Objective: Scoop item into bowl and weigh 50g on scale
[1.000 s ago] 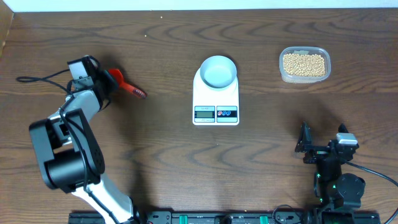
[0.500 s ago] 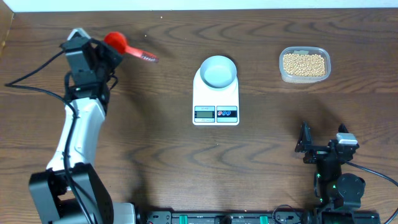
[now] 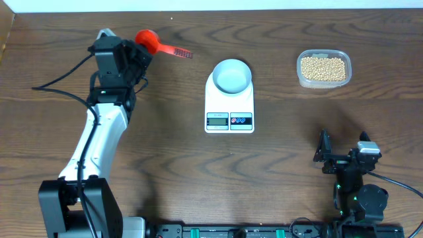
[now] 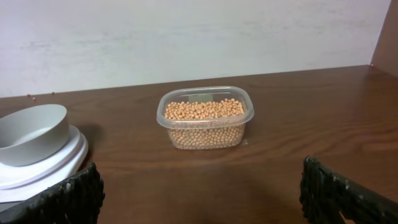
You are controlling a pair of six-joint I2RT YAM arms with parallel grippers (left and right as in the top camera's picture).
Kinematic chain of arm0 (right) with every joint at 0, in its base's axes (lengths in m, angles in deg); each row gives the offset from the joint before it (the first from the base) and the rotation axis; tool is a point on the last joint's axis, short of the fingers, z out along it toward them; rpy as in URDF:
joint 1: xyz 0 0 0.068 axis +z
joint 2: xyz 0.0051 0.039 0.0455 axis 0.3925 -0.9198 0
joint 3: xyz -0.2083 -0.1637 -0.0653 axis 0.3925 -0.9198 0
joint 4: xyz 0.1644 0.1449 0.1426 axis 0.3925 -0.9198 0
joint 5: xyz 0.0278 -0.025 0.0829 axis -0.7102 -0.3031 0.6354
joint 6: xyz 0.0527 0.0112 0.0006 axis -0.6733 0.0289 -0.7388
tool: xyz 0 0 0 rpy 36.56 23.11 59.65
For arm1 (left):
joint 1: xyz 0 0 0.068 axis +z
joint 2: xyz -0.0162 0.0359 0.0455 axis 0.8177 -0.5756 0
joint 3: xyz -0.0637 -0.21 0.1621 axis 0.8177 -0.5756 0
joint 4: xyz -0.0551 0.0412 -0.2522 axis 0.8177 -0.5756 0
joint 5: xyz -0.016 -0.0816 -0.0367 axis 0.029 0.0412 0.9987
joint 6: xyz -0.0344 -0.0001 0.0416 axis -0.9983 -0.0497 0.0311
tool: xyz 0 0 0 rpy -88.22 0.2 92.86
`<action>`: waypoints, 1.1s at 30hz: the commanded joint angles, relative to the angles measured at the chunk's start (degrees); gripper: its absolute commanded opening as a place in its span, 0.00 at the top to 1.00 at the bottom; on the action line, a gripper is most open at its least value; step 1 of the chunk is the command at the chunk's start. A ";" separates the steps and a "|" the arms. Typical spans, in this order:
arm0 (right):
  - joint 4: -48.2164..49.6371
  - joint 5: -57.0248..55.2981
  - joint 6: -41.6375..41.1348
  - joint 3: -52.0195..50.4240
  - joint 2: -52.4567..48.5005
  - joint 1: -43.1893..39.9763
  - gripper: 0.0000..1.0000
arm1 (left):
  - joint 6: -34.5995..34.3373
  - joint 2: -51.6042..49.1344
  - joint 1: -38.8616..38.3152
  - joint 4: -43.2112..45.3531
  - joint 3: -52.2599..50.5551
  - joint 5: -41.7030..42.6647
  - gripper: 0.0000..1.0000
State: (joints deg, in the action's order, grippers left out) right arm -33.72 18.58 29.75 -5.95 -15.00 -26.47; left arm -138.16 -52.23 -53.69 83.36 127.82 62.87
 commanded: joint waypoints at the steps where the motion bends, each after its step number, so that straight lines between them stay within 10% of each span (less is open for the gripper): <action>1: 0.92 1.11 -1.90 -0.09 0.31 0.42 0.01 | -1.55 0.63 -1.46 0.68 0.96 0.68 0.93; 15: 5.79 16.04 -2.71 7.17 -5.05 0.39 0.01 | -7.96 0.63 -6.08 3.43 0.96 0.70 0.93; 33: -8.94 40.41 -2.01 56.37 -61.57 0.37 0.01 | -7.93 0.63 -8.39 3.45 0.96 2.86 0.93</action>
State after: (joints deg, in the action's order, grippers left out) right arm -40.06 49.70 27.72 41.20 -68.14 -26.47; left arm -146.23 -52.23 -61.89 86.57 127.82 64.51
